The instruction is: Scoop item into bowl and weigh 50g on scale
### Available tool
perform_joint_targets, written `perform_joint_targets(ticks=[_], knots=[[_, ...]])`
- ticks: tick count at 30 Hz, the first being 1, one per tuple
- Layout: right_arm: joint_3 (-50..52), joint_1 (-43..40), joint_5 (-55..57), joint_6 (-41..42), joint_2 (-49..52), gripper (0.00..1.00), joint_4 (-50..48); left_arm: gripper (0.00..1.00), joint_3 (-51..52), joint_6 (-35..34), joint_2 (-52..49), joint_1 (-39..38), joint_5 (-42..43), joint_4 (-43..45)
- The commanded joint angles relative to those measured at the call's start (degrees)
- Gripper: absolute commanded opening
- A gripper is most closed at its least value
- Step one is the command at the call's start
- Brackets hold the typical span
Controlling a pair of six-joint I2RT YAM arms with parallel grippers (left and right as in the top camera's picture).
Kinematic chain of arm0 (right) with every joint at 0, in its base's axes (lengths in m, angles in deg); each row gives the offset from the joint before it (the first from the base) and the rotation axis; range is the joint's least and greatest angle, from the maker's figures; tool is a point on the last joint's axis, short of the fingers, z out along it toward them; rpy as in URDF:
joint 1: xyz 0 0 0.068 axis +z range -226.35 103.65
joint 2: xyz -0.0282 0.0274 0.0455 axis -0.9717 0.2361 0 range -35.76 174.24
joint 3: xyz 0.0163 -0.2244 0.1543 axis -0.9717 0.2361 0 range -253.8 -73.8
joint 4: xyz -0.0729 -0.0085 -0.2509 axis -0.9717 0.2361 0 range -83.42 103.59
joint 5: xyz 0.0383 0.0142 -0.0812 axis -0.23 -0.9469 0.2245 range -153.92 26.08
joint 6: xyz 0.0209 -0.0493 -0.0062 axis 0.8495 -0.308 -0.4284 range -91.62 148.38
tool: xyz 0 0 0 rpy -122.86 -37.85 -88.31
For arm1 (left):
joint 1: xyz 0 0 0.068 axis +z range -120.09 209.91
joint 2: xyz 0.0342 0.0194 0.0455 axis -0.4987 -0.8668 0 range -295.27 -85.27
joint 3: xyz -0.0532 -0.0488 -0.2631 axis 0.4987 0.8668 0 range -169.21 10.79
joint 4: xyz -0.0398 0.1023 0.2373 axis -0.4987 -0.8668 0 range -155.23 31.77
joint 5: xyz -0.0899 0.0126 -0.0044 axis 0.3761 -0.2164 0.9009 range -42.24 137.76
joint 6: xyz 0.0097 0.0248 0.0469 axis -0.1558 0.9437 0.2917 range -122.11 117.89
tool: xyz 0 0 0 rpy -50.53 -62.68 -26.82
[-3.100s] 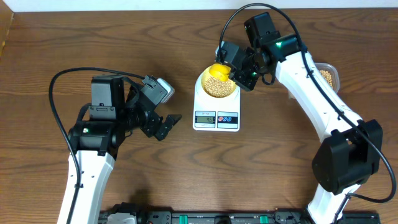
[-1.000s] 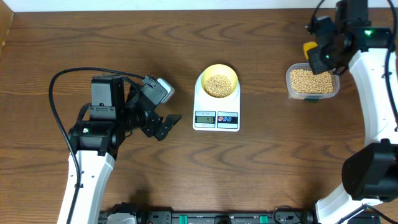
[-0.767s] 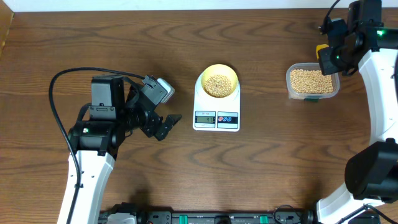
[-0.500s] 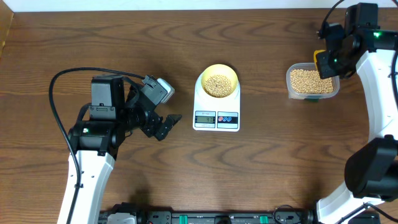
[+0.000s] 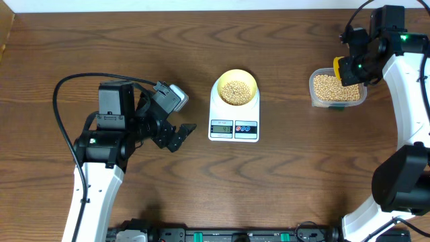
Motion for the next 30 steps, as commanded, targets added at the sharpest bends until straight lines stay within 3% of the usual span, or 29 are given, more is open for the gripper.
perform_joint_targets(ticks=[1,30], knots=[[0.3,-0.1,-0.6,0.8,0.6,0.01,0.5,0.98,-0.8,0.4,-0.2,0.0,-0.3,0.0],[4.1,-1.7,-4.1,1.3,0.6,0.01,-1.3,0.97,-0.8,0.4,-0.2,0.0,-0.3,0.0]])
